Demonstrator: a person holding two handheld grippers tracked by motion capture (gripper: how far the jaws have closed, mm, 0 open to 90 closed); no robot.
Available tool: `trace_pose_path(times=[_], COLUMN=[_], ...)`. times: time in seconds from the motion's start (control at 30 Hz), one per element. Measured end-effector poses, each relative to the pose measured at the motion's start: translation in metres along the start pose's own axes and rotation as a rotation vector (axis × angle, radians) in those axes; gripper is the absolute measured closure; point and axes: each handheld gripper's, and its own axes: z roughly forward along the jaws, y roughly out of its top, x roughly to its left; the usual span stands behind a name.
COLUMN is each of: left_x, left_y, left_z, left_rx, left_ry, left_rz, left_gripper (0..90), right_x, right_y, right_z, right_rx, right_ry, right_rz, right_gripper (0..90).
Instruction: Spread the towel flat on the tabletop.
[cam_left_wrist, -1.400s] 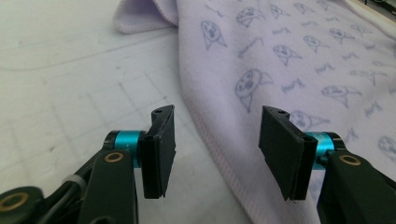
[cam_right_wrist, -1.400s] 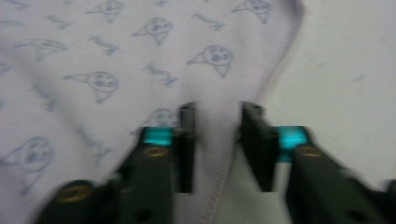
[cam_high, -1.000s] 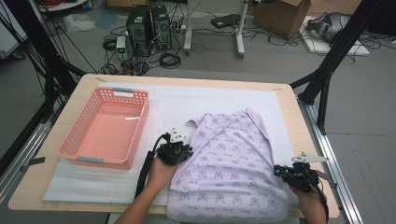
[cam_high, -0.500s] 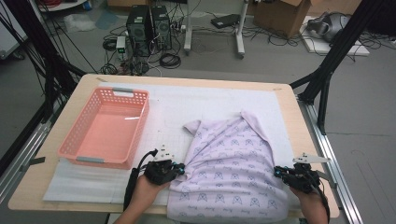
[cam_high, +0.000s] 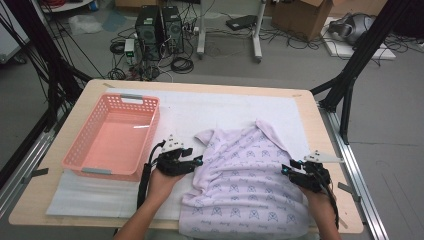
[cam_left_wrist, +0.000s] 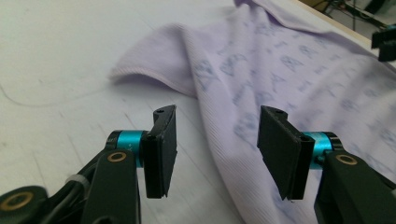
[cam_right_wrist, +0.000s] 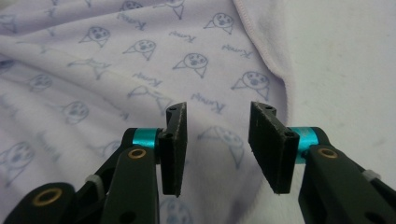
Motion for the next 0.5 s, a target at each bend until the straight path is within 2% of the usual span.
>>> trace_pose_path(times=[0.1,0.13,0.2,0.23,0.27,0.3,0.33,0.37,0.4,0.43,0.47,0.5], left_x=[0.004,0.004,0.0,-0.003,-0.007,-0.011,-0.014,-0.018,-0.021,-0.022,-0.022,-0.024], left_y=[0.007,0.008,0.009,0.009,0.008,0.007,0.005,0.005,0.004,0.004,0.005,0.005], left_z=[0.015,0.02,0.031,0.035,0.039,0.042,0.045,0.045,0.045,0.044,0.043,0.041], left_rx=[0.027,0.049,0.082,0.102,0.112,0.126,0.141,0.143,0.144,0.152,0.164,0.174], left_ry=[0.026,0.026,0.016,0.009,0.002,-0.006,-0.014,0.013,0.04,0.053,0.033,0.04], left_rz=[-0.017,-0.021,-0.019,-0.01,0.002,0.018,0.027,0.064,0.094,0.119,0.106,0.102], left_gripper=[50.6,51.7,52.2,52.4,53.1,53.7,55.8,57.3,61.7,70.0,80.0,83.7], right_x=[-0.002,-0.001,0.001,0.0,0.001,0.0,0.0,0.0,-0.001,-0.002,-0.002,-0.002], right_y=[0.003,0.003,0.003,0.004,0.004,0.004,0.003,0.003,0.002,0.001,0.0,-0.001], right_z=[0.018,0.023,0.027,0.027,0.026,0.024,0.023,0.021,0.019,0.018,0.016,0.013], right_rx=[0.036,0.054,0.052,0.053,0.06,0.066,0.073,0.079,0.083,0.084,0.087,0.092], right_ry=[0.0,-0.003,-0.004,-0.007,-0.004,0.002,0.015,0.016,0.023,0.026,0.034,0.041], right_rz=[-0.005,-0.011,-0.023,-0.042,-0.056,-0.067,-0.07,-0.071,-0.067,-0.063,-0.058,-0.056], right_gripper=[55.4,55.3,57.4,60.2,66.2,76.3,80.8,84.8,85.9,86.3,86.5,86.5])
